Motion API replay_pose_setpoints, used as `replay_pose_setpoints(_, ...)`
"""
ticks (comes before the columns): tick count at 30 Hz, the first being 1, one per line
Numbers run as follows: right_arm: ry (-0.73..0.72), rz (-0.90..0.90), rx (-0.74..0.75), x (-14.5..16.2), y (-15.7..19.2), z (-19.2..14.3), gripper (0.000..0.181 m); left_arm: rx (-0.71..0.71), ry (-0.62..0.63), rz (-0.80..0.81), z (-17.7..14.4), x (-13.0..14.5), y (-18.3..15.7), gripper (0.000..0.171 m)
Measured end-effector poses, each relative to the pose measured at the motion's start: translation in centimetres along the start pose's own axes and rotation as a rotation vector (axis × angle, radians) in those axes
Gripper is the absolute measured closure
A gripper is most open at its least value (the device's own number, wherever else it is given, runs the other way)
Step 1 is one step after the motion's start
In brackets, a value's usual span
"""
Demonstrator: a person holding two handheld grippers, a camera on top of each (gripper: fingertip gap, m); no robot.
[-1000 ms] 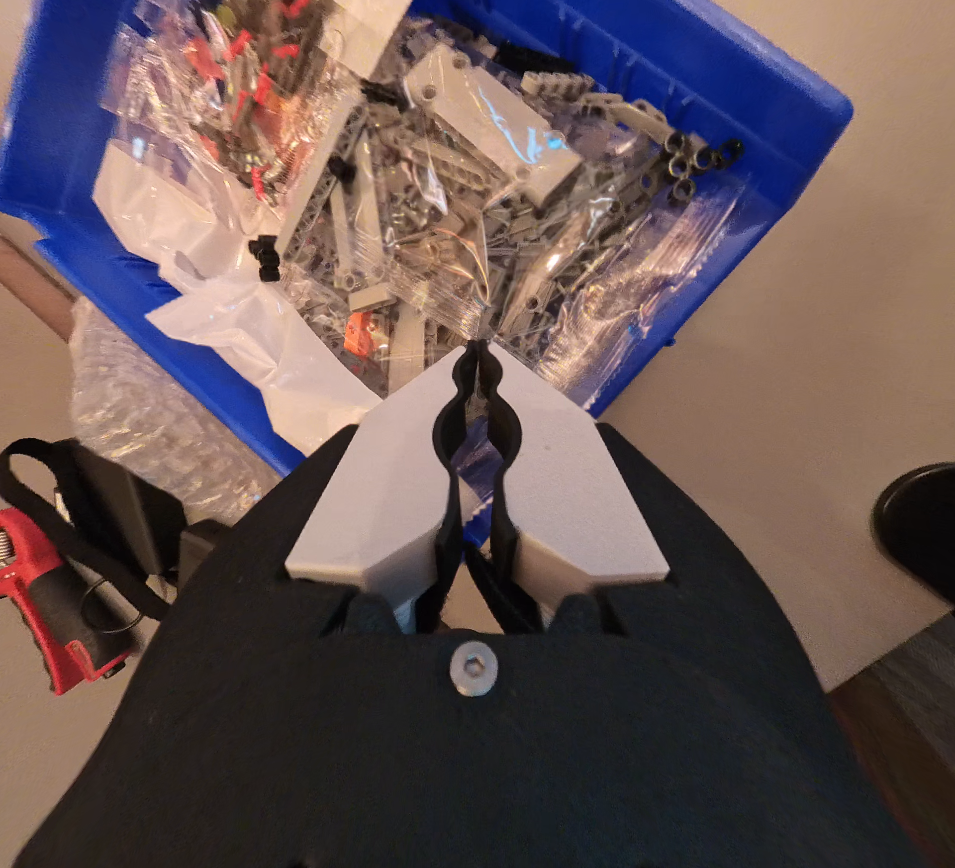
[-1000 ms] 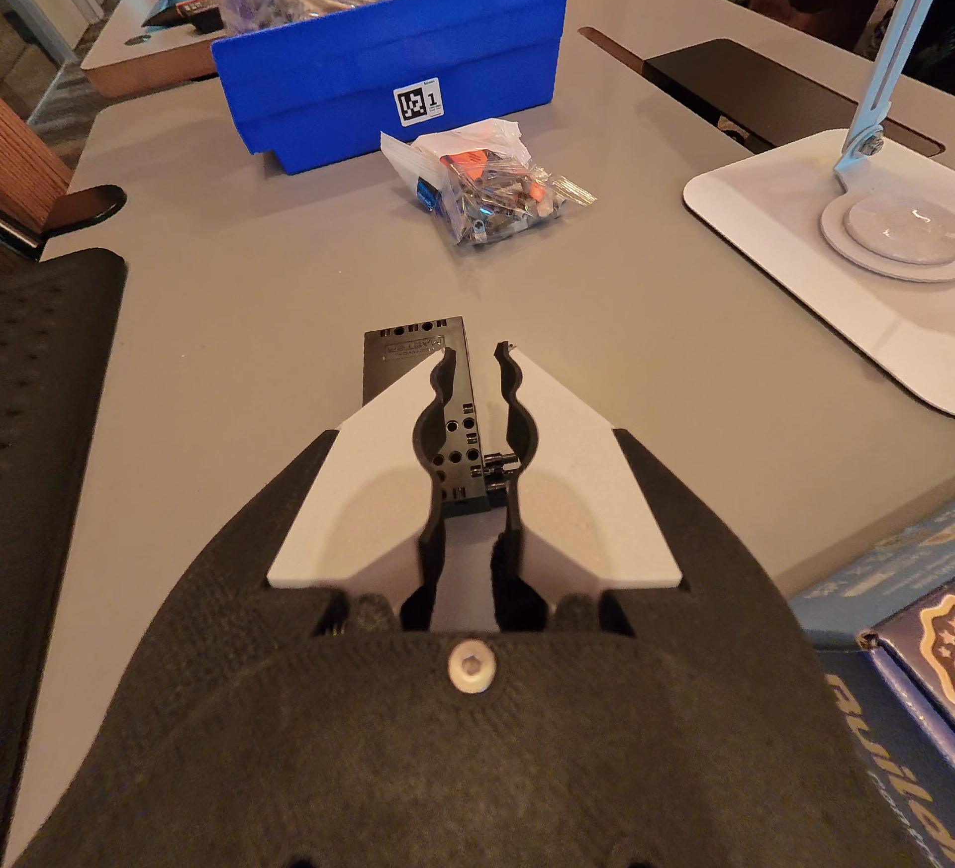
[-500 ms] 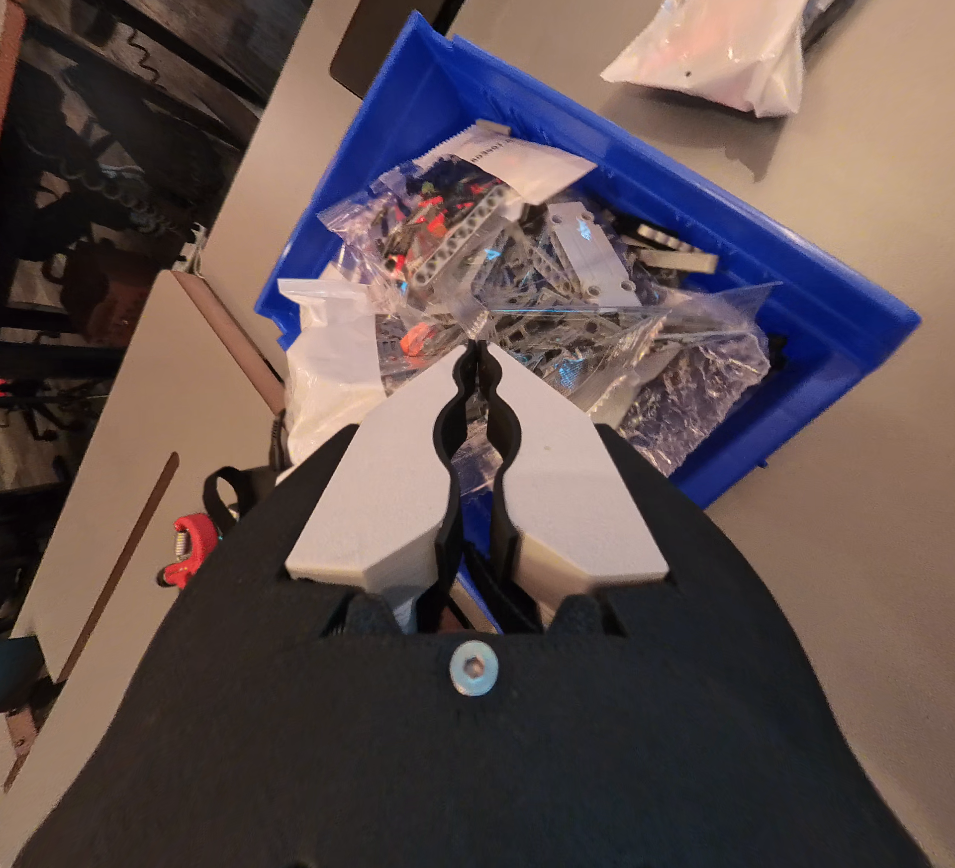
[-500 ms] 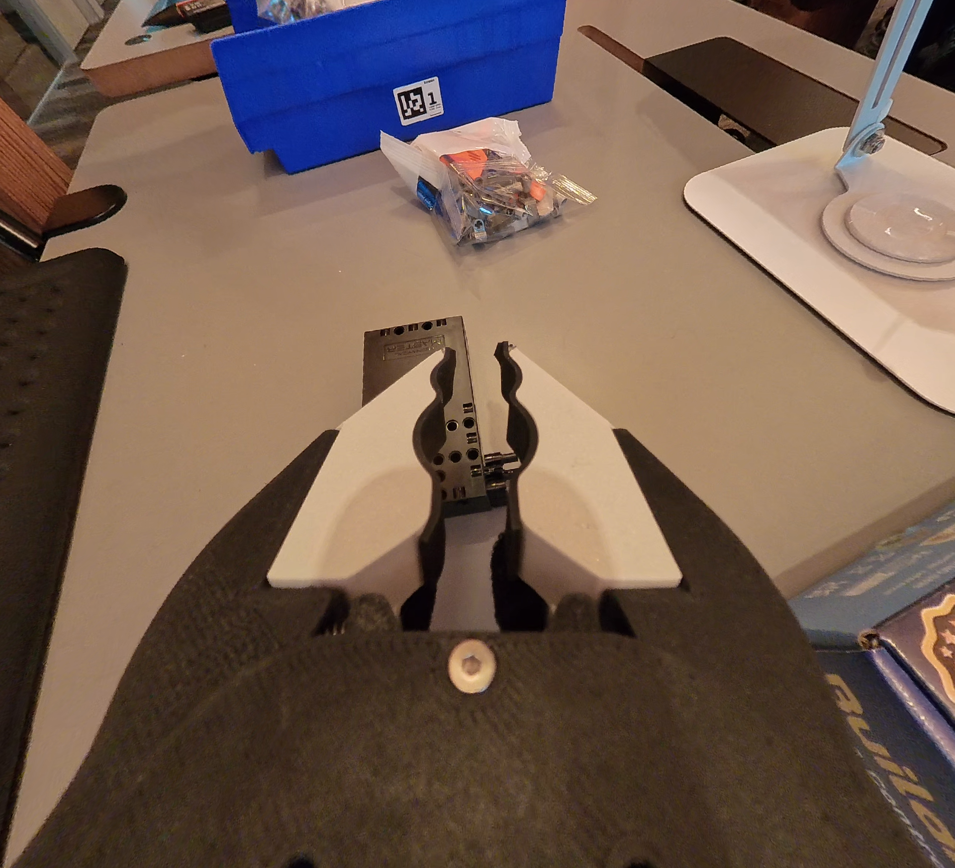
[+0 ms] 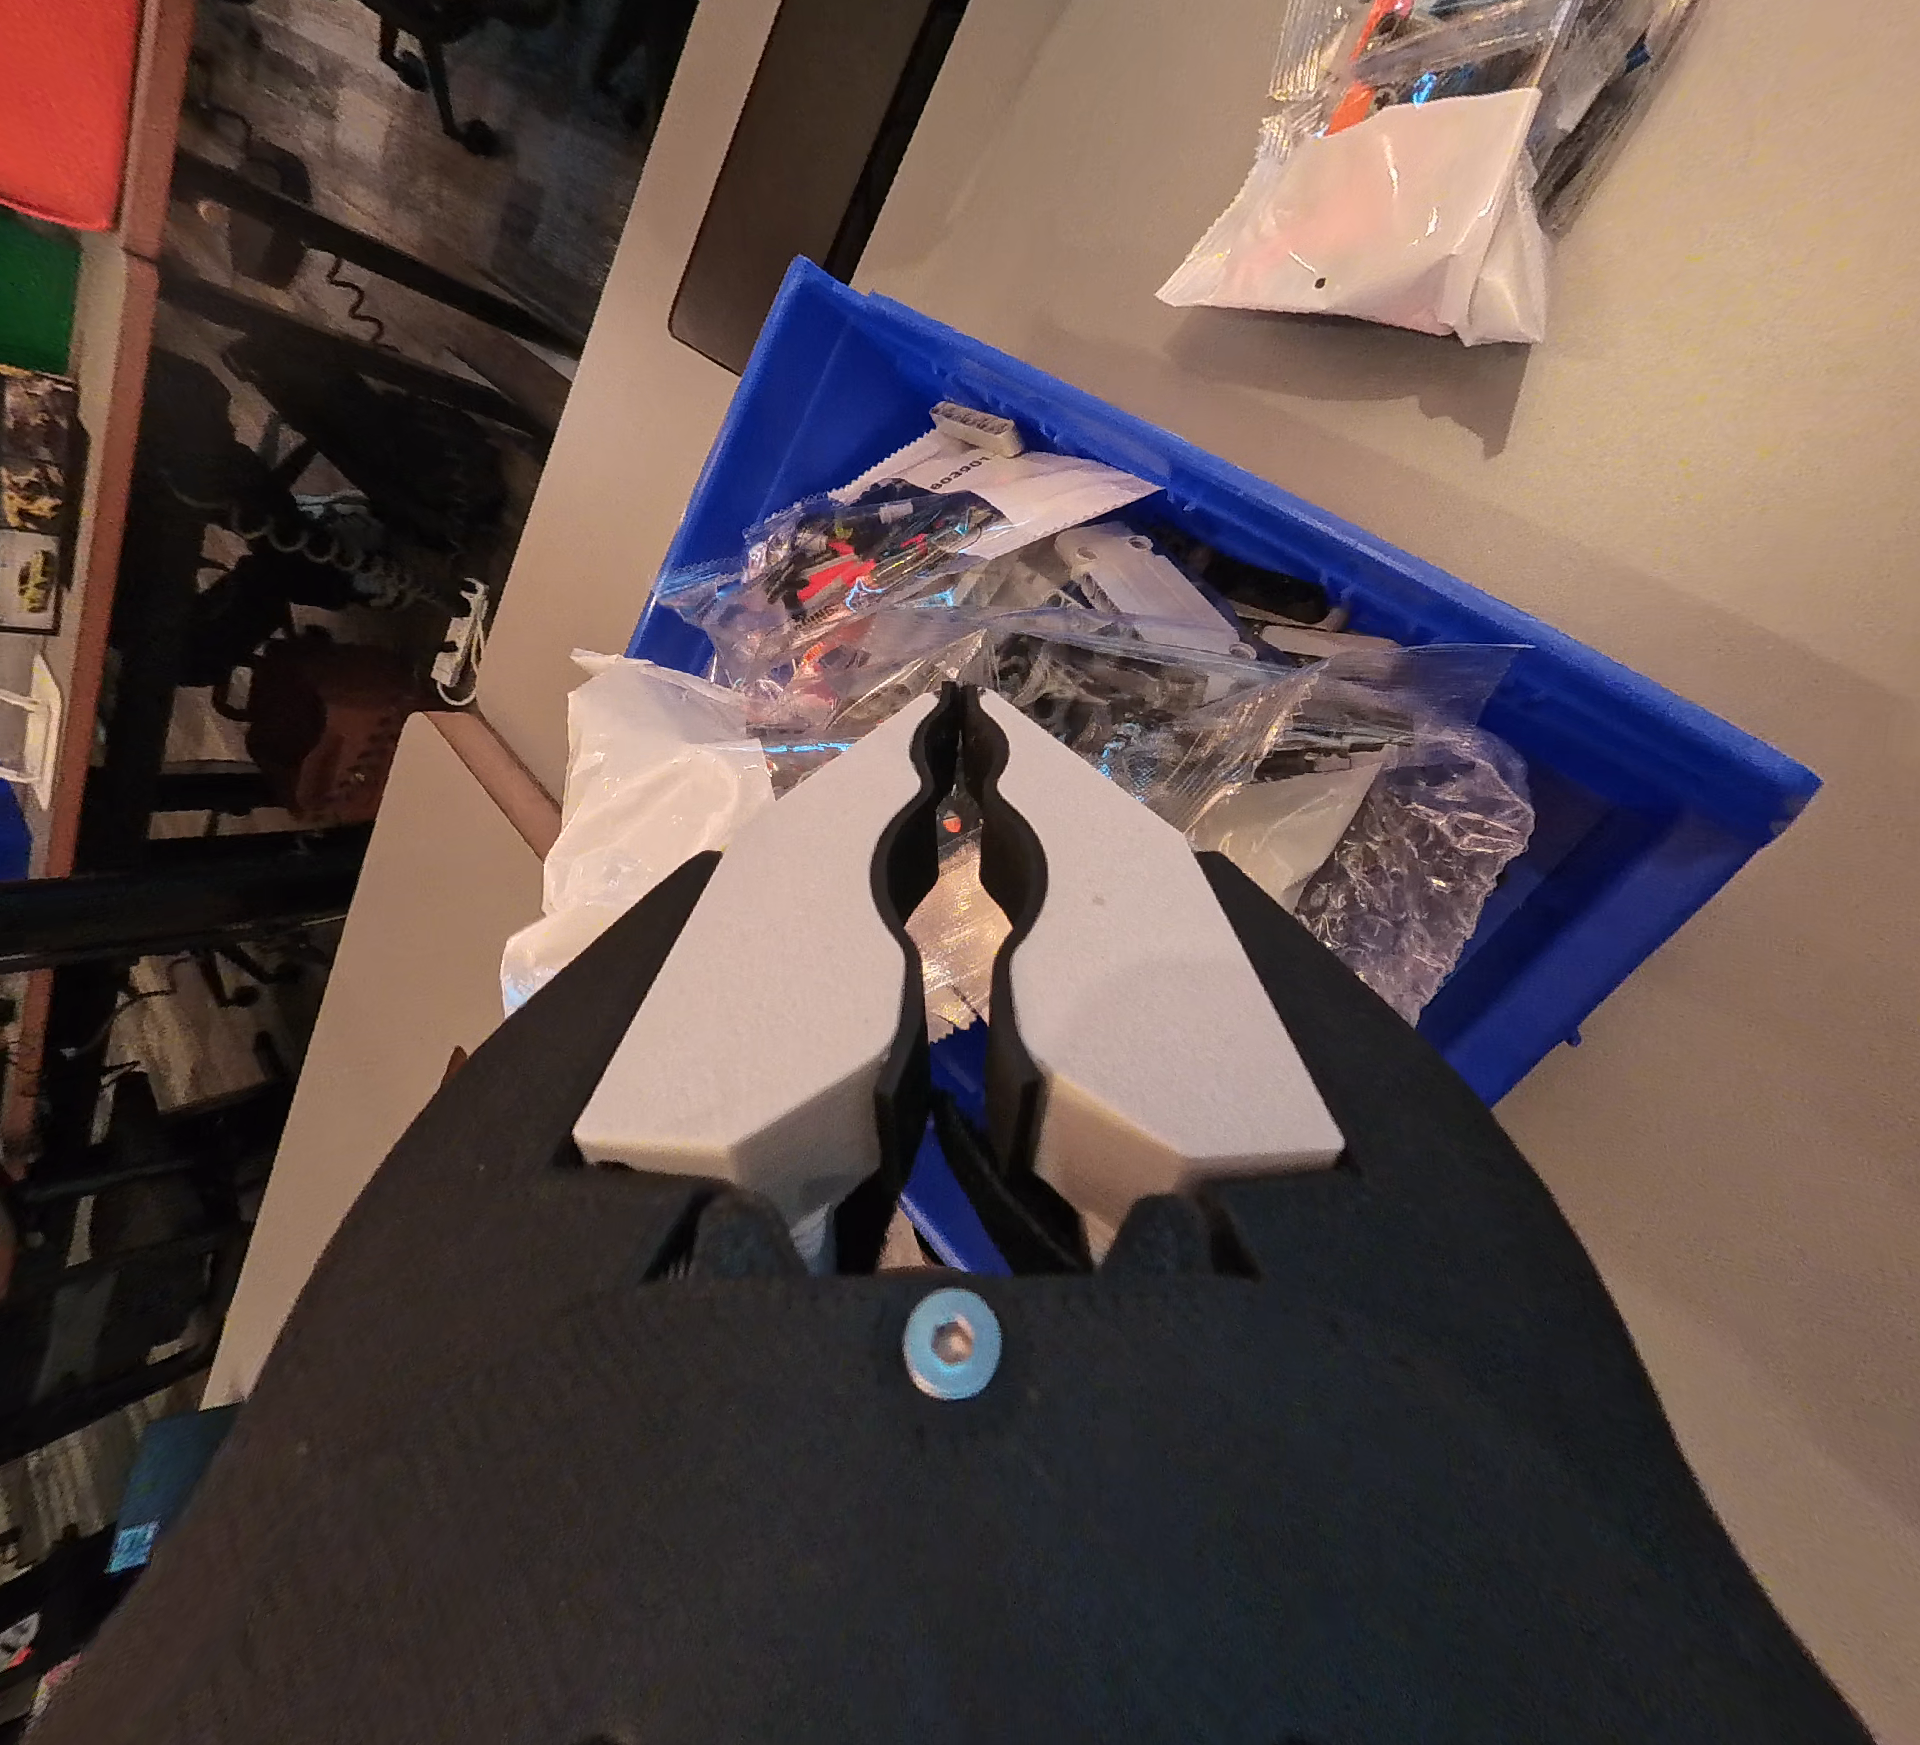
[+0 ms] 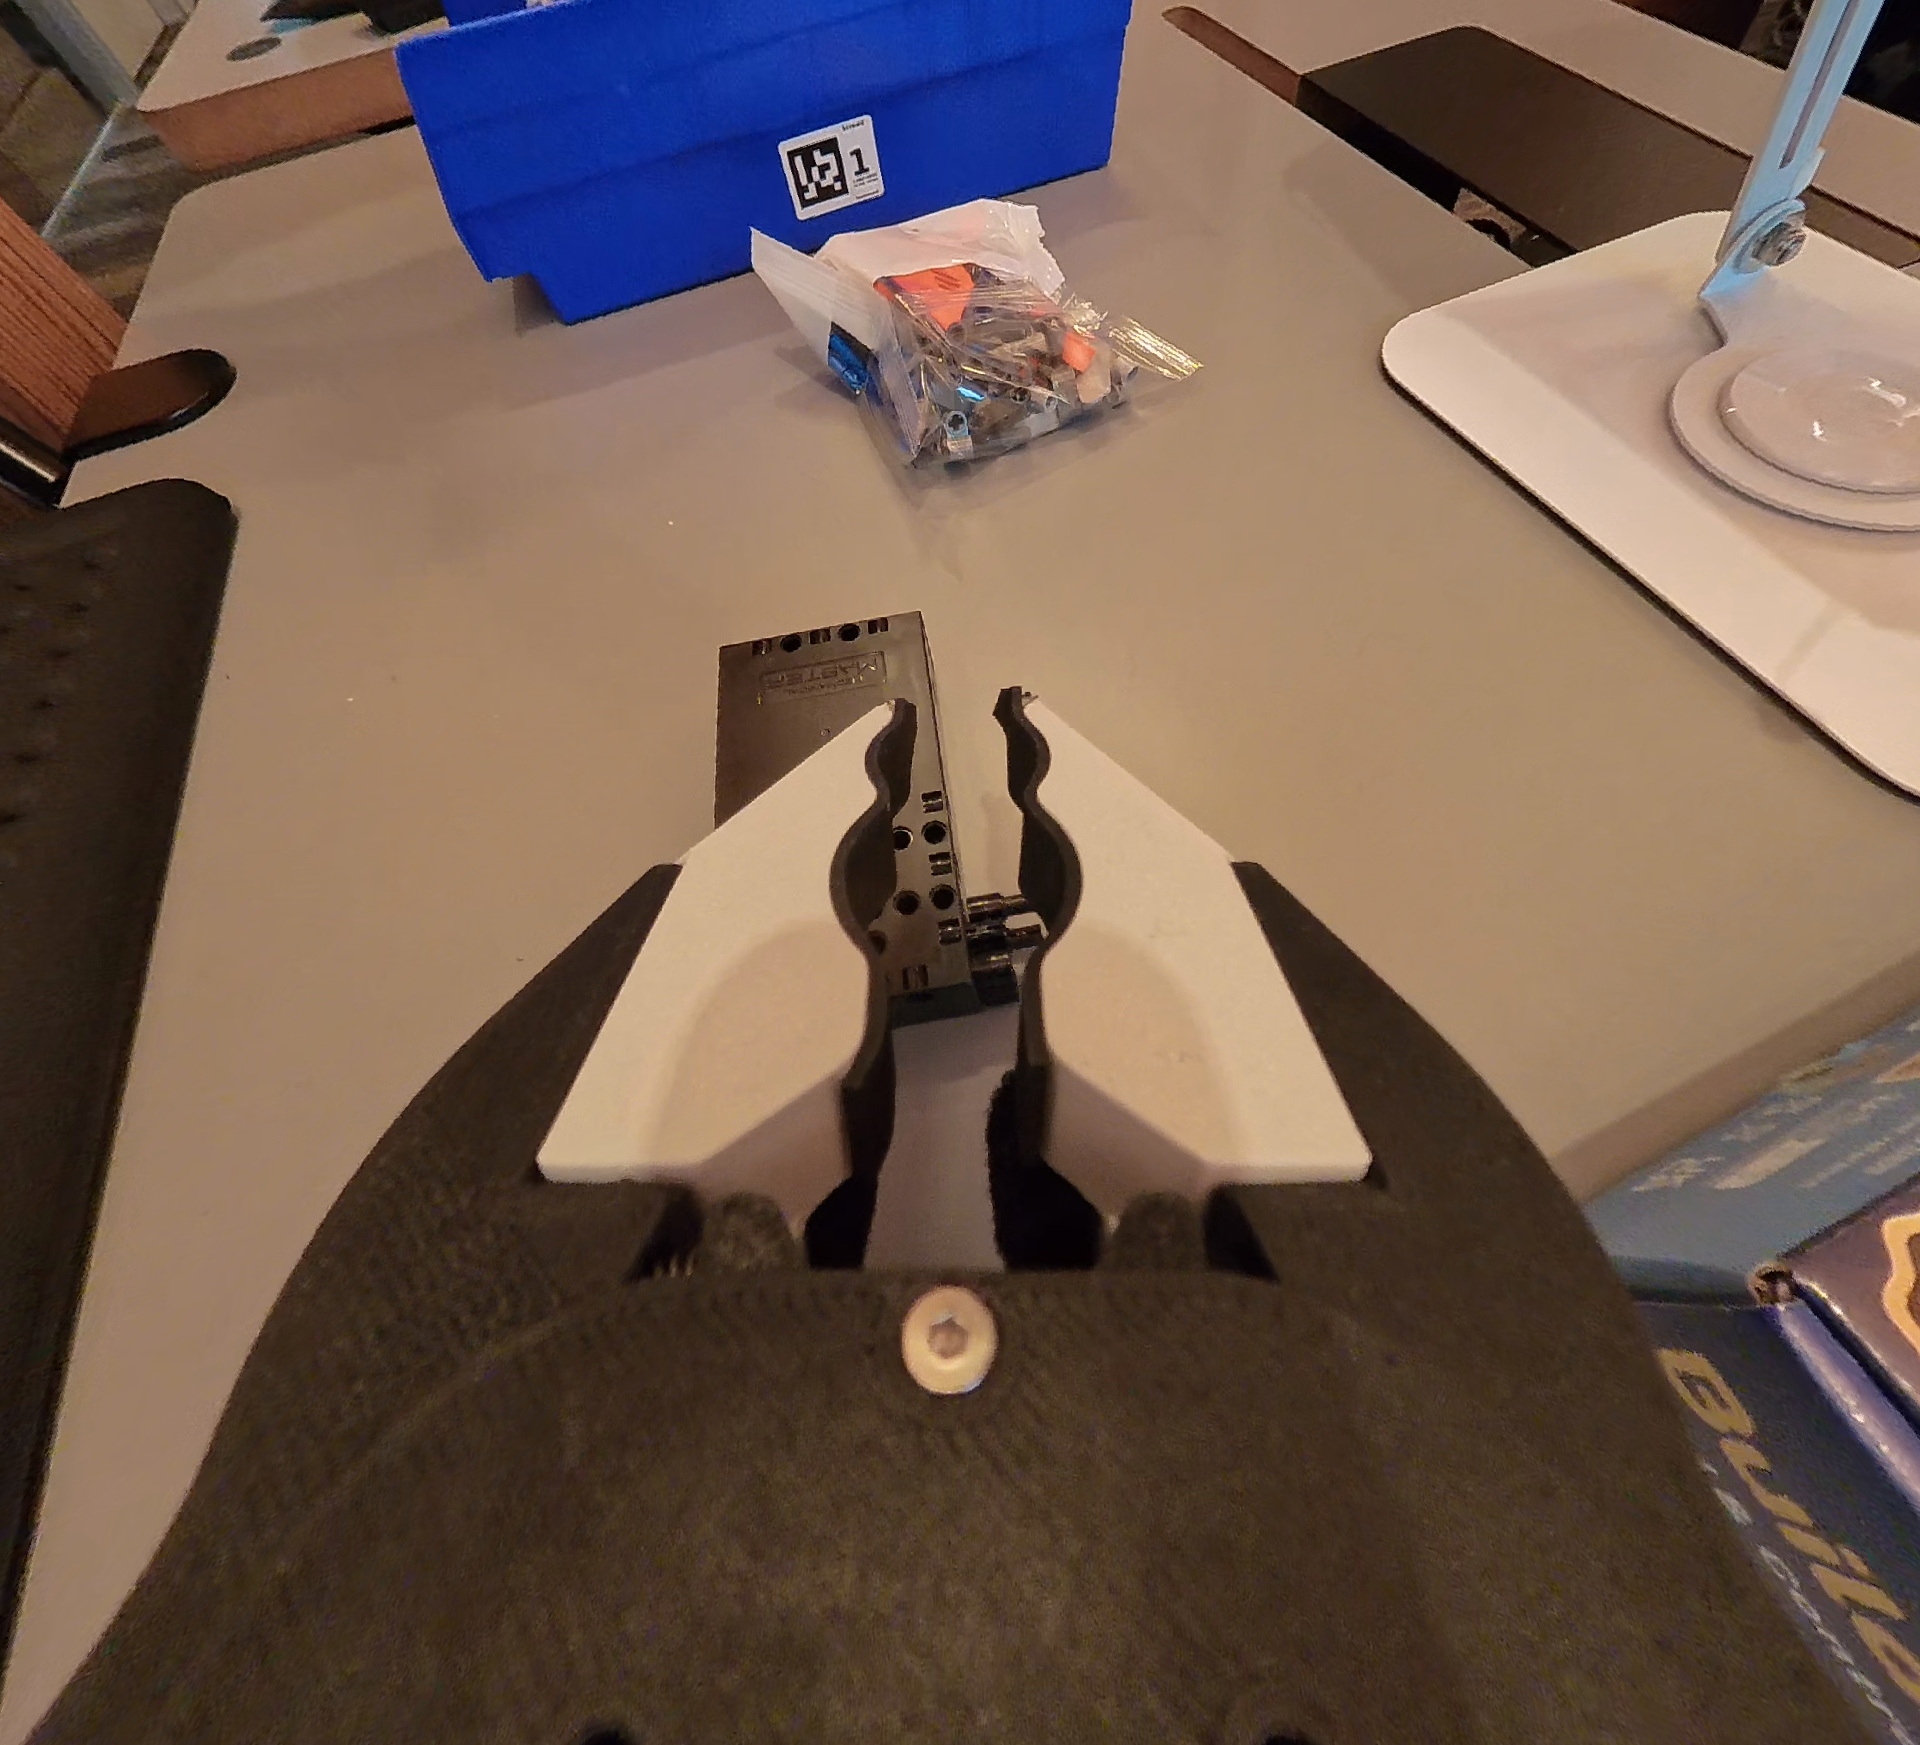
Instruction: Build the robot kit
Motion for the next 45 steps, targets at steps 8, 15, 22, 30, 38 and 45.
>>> replay_pose_setpoints(8, 0.003, -0.001, -0.006, 0.0, 0.1, 0.0, 0.165, 0.002, -0.048, -0.235, -1.0, 4.0, 1.4, 0.145)
replay_pose_setpoints(15, 0.019, 0.000, -0.013, 0.2, 0.2, 0.3, 0.165, 0.056, 0.021, -0.406, -0.5, 8.4, 2.6, 0.124)
replay_pose_setpoints(22, 0.019, 0.007, -0.010, 0.3, 0.0, 0.1, 0.164, 0.165, 0.244, -0.493, 2.0, 11.5, 0.3, 0.119)
replay_pose_setpoints(30, 0.040, -0.002, -0.014, 0.6, 0.2, 0.4, 0.164, 0.154, 0.298, -0.379, 3.5, 11.7, -0.9, 0.171)
replay_pose_setpoints(38, 0.037, 0.001, -0.013, 0.6, 0.1, 0.4, 0.164, -0.046, 0.149, -0.344, -0.2, 7.9, 3.0, 0.171)
replay_pose_setpoints(45, 0.022, -0.005, -0.010, 0.2, 0.2, 0.0, 0.164, -0.139, 0.080, -0.280, -2.3, 4.4, 4.8, 0.171)
Point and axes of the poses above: each gripper's, where its closed fingertips meet, z out along the fingers, x out of its underside, y = z × x across the jaws, the point moved 3 cm from there along -z, back along the fingers, and after that the axes turned 6 degrees about z, right-handed, at the moved point
